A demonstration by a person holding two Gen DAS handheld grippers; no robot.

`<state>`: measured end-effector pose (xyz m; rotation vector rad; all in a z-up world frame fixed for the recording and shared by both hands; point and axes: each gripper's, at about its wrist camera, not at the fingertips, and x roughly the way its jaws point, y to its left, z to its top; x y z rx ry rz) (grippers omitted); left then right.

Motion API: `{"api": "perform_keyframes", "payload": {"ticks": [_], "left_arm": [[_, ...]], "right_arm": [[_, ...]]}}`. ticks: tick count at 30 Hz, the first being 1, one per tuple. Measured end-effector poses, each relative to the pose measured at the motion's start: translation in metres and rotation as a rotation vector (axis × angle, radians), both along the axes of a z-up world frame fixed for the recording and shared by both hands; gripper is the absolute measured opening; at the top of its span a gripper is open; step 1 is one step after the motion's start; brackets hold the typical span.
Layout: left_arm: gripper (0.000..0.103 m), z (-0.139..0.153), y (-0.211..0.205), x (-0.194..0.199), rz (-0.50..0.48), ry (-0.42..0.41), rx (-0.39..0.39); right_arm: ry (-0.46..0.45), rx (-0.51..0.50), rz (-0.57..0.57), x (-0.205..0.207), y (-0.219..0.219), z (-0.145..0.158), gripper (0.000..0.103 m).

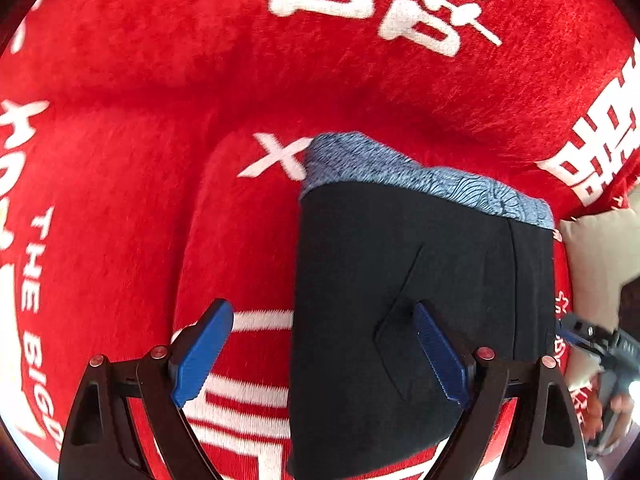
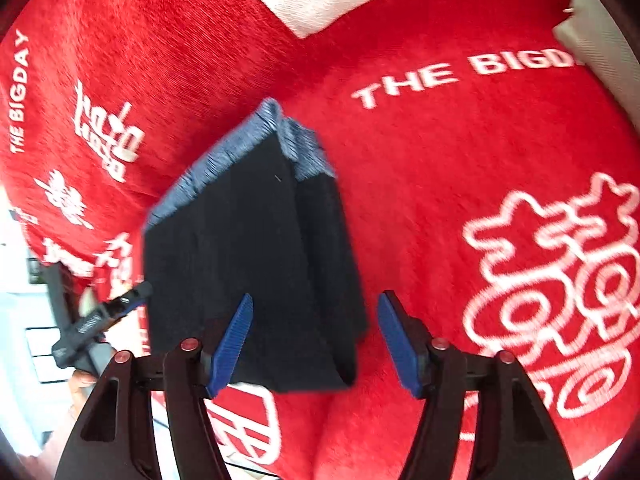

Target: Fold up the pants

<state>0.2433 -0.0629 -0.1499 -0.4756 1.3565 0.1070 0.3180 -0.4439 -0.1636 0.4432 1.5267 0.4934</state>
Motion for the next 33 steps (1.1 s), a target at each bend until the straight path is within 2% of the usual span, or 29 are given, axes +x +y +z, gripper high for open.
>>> {"api": "perform_keyframes", "payload": {"ticks": [5, 7, 9, 11, 14, 19, 22, 23, 24, 25, 26, 28, 31, 33], "left_arm": [[0.092, -0.017, 0.001, 0.018, -0.085, 0.005, -0.138], [0.092, -0.025, -0.003, 0.025, -0.138, 0.010, -0.161], [0.092, -0.032, -0.009, 0.030, -0.192, 0.013, -0.183], [0.092, -0.036, -0.013, 0.034, -0.216, 0.011, -0.199], [0.092, -0.040, -0.017, 0.037, -0.218, 0.010, -0.218], [0.094, -0.049, -0.019, 0.036, -0.167, 0.014, -0.247], [0.093, -0.049, -0.023, 0.033, -0.145, 0.000, -0.227], [0.091, -0.047, -0.025, 0.032, -0.138, -0.009, -0.218], [0.087, -0.045, -0.025, 0.030, -0.134, -0.015, -0.211], [0.083, -0.042, -0.026, 0.029, -0.135, -0.022, -0.201], [0.081, -0.039, -0.028, 0.028, -0.138, -0.029, -0.189], [0.071, -0.031, -0.030, 0.026, -0.143, -0.039, -0.165], [0.060, -0.019, -0.028, 0.023, -0.111, -0.055, -0.164], [0.057, -0.011, -0.027, 0.019, -0.086, -0.066, -0.168]], "right_arm": [[0.041, 0.071, 0.066, 0.025, 0.006, -0.027, 0.074], [0.057, 0.095, 0.091, 0.030, 0.010, -0.037, 0.074], [0.073, 0.161, 0.103, 0.036, 0.012, -0.044, 0.074], [0.087, 0.200, 0.108, 0.038, 0.016, -0.048, 0.074], [0.086, 0.218, 0.133, 0.040, 0.020, -0.052, 0.074], [0.116, 0.246, 0.142, 0.045, 0.029, -0.064, 0.075], [0.132, 0.253, 0.124, 0.046, 0.033, -0.068, 0.075], [0.134, 0.242, 0.119, 0.045, 0.035, -0.067, 0.075], [0.133, 0.236, 0.113, 0.045, 0.036, -0.066, 0.071], [0.137, 0.230, 0.107, 0.044, 0.038, -0.065, 0.062], [0.141, 0.232, 0.098, 0.042, 0.039, -0.062, 0.057], [0.126, 0.229, 0.103, 0.041, 0.040, -0.055, 0.046], [0.108, 0.234, 0.109, 0.039, 0.045, -0.043, 0.042], [0.109, 0.253, 0.100, 0.039, 0.045, -0.036, 0.041]]}}
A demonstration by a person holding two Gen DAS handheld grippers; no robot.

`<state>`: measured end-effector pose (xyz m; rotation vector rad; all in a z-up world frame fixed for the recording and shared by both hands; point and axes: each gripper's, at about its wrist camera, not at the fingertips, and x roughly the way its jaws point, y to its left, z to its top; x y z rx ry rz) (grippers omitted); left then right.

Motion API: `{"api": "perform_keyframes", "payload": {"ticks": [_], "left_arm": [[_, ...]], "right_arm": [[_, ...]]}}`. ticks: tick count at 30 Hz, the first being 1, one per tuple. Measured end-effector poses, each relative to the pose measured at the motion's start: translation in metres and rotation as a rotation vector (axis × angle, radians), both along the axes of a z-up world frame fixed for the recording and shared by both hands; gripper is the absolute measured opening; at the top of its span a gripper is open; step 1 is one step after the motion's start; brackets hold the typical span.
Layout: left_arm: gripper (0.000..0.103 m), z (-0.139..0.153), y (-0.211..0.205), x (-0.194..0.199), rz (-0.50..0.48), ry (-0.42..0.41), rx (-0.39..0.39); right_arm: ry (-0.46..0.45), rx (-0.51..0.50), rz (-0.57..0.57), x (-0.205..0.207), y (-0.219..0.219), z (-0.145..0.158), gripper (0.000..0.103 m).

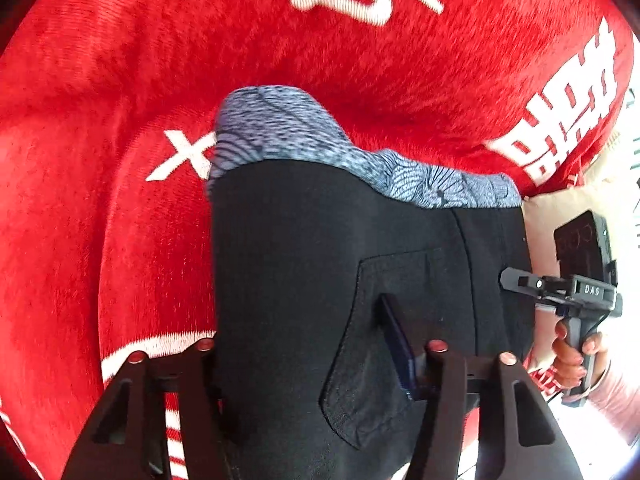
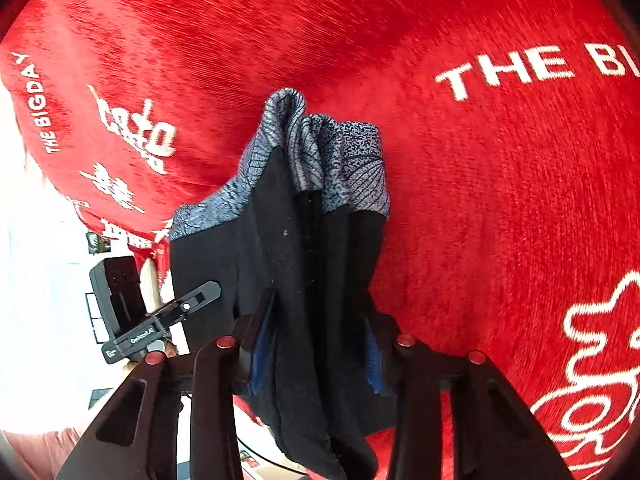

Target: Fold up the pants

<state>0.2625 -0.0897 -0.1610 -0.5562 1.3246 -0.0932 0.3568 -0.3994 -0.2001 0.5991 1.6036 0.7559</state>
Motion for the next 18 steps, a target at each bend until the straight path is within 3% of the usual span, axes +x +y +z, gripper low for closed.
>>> {"api": "perform_keyframes", "payload": {"ticks": [10, 18], "left_arm": [[0.057, 0.043, -0.016, -0.030, 0.026, -0.030, 0.018], [0.057, 0.076, -0.024, -0.068, -0.048, -0.056, 0.023]], "right_arm": [[0.022, 0.057, 0.013, -0.014, -0.017, 0.031, 0.041], [-0.012, 0.050, -0.039, -0.074, -0.031, 0.070, 0.041]]}}
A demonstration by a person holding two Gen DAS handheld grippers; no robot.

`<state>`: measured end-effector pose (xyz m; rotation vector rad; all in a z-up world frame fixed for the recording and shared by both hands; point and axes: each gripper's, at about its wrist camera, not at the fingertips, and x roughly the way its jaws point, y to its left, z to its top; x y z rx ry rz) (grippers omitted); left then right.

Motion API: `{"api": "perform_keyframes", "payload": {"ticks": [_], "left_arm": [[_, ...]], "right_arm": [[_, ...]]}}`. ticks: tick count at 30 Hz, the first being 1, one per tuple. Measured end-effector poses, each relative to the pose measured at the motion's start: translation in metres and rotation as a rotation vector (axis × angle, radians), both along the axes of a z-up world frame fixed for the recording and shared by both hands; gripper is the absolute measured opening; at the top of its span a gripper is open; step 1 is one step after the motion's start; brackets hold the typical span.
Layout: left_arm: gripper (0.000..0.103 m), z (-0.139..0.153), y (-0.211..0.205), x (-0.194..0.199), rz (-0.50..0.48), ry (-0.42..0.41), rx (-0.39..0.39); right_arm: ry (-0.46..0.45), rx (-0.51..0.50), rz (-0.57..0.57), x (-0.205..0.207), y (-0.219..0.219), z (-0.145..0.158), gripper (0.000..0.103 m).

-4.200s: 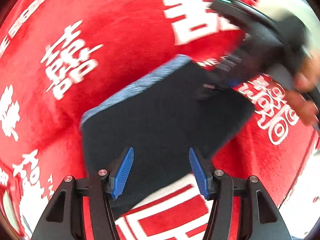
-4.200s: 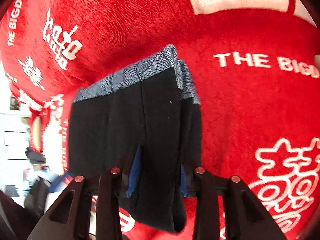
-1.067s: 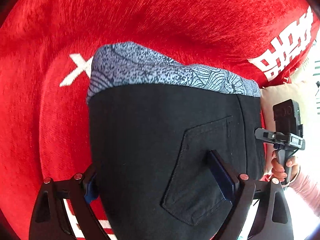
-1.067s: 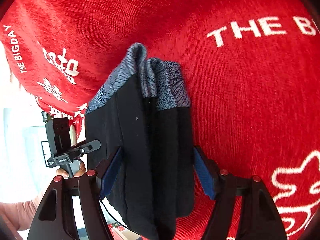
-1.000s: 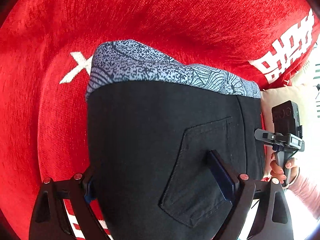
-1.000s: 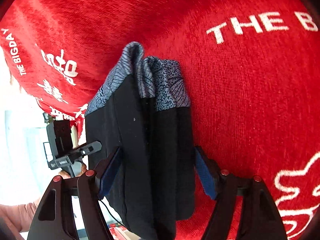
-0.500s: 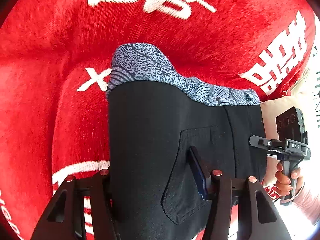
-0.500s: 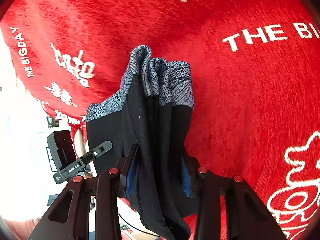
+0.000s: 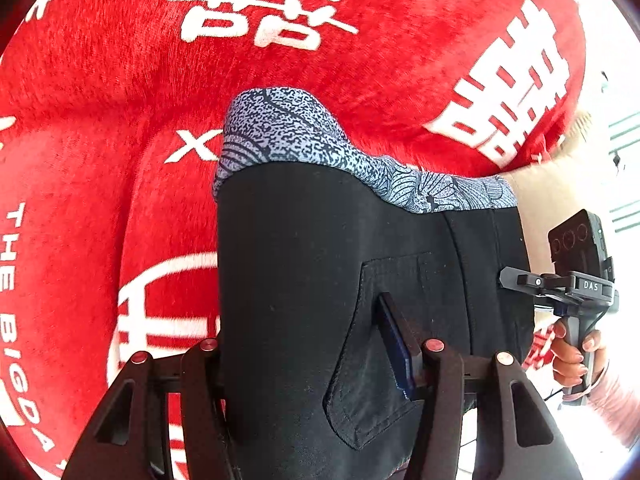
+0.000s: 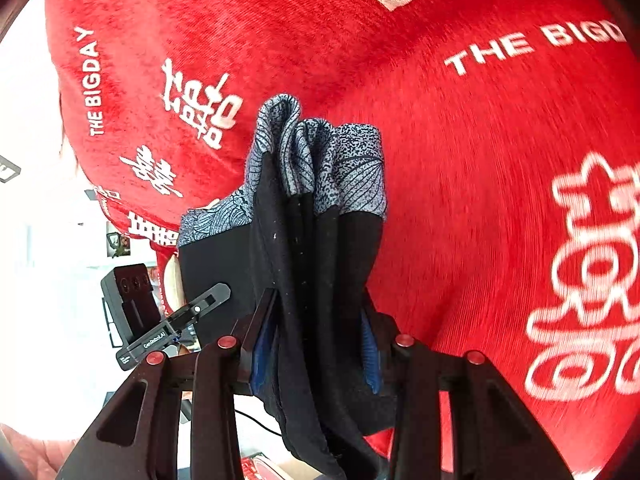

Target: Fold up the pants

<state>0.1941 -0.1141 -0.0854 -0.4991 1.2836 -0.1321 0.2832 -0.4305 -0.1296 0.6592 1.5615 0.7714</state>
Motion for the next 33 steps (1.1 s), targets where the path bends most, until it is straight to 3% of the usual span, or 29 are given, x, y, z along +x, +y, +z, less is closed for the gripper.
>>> {"api": "perform_keyframes", "payload": {"ticks": [6, 12, 15, 16, 18, 22, 25, 29, 33], "left_arm": [[0.057, -0.001, -0.001, -0.040, -0.016, 0.019, 0.007], [0.059, -0.036, 0.002, -0.074, 0.009, 0.056, 0.029], [0.074, -0.055, 0.002, -0.085, 0.039, 0.092, 0.121], [0.084, -0.058, 0.004, -0.089, 0.053, 0.081, 0.158], [0.094, -0.058, 0.008, -0.095, 0.079, 0.049, 0.216], [0.100, -0.062, 0.018, -0.097, 0.091, 0.050, 0.236], [0.100, -0.054, 0.023, -0.100, 0.104, 0.060, 0.261], [0.100, -0.035, 0.028, -0.109, 0.146, 0.068, 0.351], [0.100, -0.026, 0.025, -0.118, 0.117, 0.113, 0.419]], "right_arm": [[0.008, -0.017, -0.041, -0.049, -0.010, 0.004, 0.041], [0.016, -0.066, -0.017, -0.081, -0.004, -0.022, 0.041], [-0.004, -0.144, 0.035, -0.090, 0.004, -0.041, 0.045], [-0.023, -0.167, 0.052, -0.093, 0.005, -0.044, 0.049], [-0.077, -0.197, 0.063, -0.097, 0.008, -0.047, 0.054], [-0.084, -0.212, 0.043, -0.097, 0.004, -0.053, 0.064], [-0.106, -0.250, 0.058, -0.099, 0.006, -0.047, 0.064], [-0.173, -0.384, 0.104, -0.103, 0.016, -0.023, 0.066], [-0.192, -0.535, 0.122, -0.109, 0.021, -0.007, 0.074]]}}
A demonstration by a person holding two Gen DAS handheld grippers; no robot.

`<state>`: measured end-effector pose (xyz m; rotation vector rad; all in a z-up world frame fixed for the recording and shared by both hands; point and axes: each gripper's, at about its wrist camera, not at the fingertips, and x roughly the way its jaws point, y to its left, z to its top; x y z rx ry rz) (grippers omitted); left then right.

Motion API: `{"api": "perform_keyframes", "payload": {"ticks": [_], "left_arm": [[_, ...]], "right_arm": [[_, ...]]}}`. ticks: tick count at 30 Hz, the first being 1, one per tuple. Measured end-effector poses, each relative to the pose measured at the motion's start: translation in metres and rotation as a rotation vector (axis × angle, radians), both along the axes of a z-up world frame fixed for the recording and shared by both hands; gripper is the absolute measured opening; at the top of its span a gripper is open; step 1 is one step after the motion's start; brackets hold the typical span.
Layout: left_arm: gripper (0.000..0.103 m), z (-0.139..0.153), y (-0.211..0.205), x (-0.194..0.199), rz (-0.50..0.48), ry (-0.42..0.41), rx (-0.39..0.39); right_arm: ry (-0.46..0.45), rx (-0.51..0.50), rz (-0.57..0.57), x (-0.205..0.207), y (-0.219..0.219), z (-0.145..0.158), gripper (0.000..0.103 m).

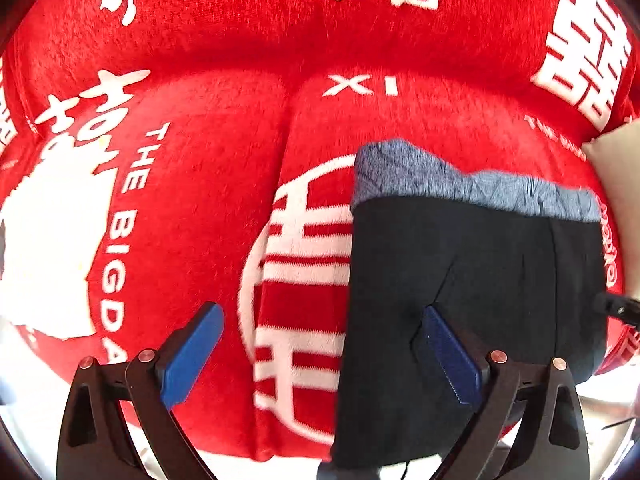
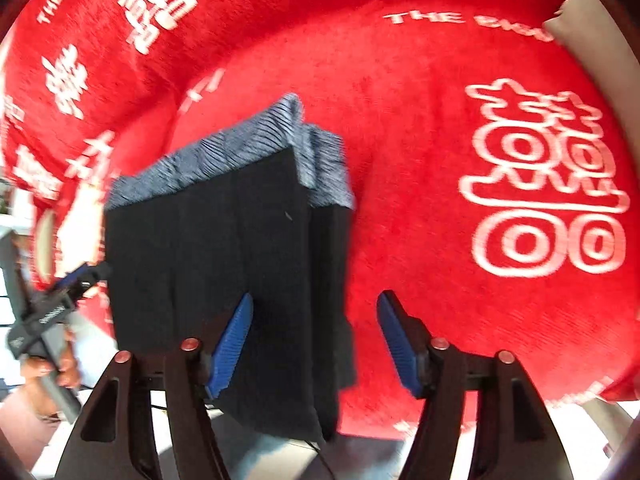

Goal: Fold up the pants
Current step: 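Release the trousers and lift both grippers away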

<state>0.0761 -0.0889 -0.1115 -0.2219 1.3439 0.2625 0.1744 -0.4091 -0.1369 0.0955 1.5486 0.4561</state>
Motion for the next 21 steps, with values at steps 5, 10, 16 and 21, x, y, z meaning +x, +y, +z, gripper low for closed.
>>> {"api": "perform_keyframes", "payload": {"ticks": [5, 10, 16, 21], "left_arm": [[0.100, 0.026, -0.024, -0.010, -0.058, 0.000, 0.023], [0.100, 0.047, -0.050, -0.021, -0.085, 0.014, -0.003], [0.102, 0.068, -0.068, -0.031, -0.101, 0.047, 0.014], [0.102, 0.080, -0.075, -0.035, -0.118, 0.074, 0.040]], "right_arm": [[0.006, -0.066, -0.049, -0.014, -0.005, 0.025, 0.081], [0.013, -0.101, -0.070, -0.037, -0.008, 0.048, 0.082], [-0.049, -0.120, -0.072, -0.061, 0.002, 0.083, 0.103], [-0.063, -0.163, -0.055, -0.069, 0.015, 0.099, 0.103]]}}
